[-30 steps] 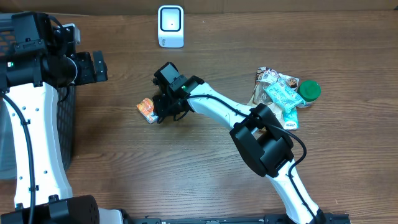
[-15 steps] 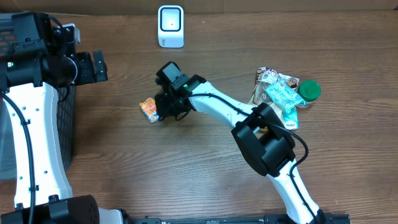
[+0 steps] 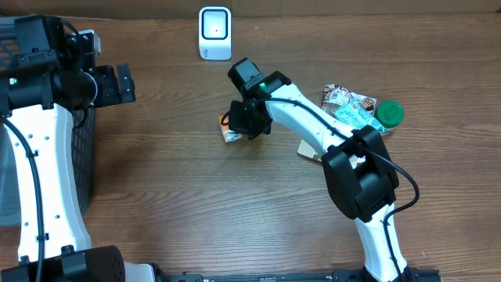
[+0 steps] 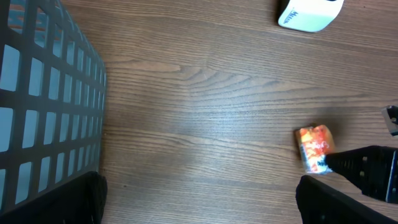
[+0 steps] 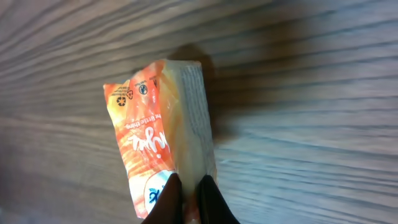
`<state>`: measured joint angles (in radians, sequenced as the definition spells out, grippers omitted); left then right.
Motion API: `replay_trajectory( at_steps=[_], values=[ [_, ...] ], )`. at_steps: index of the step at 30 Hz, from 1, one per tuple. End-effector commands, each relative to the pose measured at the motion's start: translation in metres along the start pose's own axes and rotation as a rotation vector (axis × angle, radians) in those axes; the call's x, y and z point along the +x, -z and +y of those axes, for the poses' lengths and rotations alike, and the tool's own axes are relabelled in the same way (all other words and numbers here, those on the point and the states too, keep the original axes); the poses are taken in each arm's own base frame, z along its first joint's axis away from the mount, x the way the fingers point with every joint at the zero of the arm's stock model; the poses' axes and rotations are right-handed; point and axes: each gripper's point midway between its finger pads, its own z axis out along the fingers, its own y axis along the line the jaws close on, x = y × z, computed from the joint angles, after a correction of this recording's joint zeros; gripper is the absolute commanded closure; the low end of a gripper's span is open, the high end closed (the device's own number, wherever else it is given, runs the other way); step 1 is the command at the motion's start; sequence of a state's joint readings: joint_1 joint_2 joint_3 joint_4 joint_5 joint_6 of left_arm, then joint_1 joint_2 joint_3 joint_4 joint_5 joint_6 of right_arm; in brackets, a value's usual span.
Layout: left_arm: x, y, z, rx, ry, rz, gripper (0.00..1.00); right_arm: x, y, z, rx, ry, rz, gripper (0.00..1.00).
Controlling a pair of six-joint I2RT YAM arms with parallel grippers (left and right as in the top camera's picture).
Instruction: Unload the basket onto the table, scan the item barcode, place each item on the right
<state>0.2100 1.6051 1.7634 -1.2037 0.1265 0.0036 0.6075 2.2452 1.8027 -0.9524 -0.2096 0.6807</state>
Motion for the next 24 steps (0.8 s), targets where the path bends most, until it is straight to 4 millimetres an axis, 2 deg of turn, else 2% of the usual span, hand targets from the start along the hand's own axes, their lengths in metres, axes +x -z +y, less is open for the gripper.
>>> replay_trajectory(
  at_steps=[1, 2, 4, 7, 13, 16, 20, 24],
  values=[
    [-0.007, 0.004, 0.0, -0.003, -0.02, -0.021, 0.0, 0.005, 0.002, -0.006, 0.028, -0.031, -0.011, 0.96],
    [-0.007, 0.004, 0.0, -0.003, -0.02, -0.021, 0.0, 0.005, 0.001, -0.007, 0.03, -0.017, -0.009, 0.92],
    [-0.007, 0.004, 0.0, -0.003, -0.02, -0.021, 0.0, 0.007, 0.001, -0.007, 0.029, 0.012, -0.003, 0.74],
    [-0.007, 0.004, 0.0, -0.003, -0.02, -0.021, 0.0, 0.006, 0.002, -0.006, 0.008, 0.06, 0.013, 0.61],
    [-0.007, 0.004, 0.0, -0.003, -0.02, -0.021, 0.0, 0.005, 0.015, -0.005, -0.172, 0.231, 0.114, 0.61],
    [-0.007, 0.004, 0.0, -0.003, -0.02, -0.021, 0.0, 0.001, 0.027, -0.012, -0.238, 0.255, 0.15, 0.71],
    [-0.007, 0.004, 0.0, -0.003, -0.02, -0.021, 0.01, -0.012, 0.054, -0.023, -0.266, 0.281, 0.132, 0.74],
    [-0.007, 0.004, 0.0, -0.003, -0.02, -0.021, 0.0, -0.02, 0.092, -0.024, -0.276, 0.344, 0.066, 0.68]
  ],
)
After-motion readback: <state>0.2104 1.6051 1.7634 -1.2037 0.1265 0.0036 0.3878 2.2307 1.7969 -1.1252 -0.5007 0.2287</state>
